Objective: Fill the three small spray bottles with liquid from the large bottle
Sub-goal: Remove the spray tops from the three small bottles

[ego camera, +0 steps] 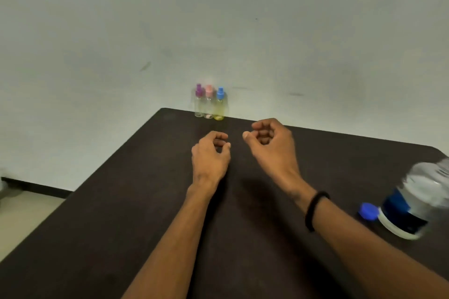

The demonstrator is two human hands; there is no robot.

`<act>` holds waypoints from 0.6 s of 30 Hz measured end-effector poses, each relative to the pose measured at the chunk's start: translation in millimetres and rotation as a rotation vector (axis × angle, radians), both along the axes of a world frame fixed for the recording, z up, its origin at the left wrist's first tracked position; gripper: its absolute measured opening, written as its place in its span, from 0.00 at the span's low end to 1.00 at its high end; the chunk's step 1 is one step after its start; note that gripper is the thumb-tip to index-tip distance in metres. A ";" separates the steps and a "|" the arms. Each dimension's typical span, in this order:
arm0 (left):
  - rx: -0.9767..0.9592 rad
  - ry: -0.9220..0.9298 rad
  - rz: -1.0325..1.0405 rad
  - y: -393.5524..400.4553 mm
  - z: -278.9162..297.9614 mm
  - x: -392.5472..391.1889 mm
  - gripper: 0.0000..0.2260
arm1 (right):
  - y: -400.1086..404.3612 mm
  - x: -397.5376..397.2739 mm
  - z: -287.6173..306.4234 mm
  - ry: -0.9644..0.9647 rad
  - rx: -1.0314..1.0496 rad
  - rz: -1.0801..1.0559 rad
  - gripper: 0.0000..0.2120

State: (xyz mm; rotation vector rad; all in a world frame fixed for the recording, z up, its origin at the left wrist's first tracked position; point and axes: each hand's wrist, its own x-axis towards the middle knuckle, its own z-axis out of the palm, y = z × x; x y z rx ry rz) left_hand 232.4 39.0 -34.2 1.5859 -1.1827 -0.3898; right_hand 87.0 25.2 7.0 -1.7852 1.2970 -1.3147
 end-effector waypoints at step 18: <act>-0.196 0.387 0.237 -14.6 -2.4 7.1 0.13 | -191.6 122.7 -25.5 0.195 0.062 -0.166 0.28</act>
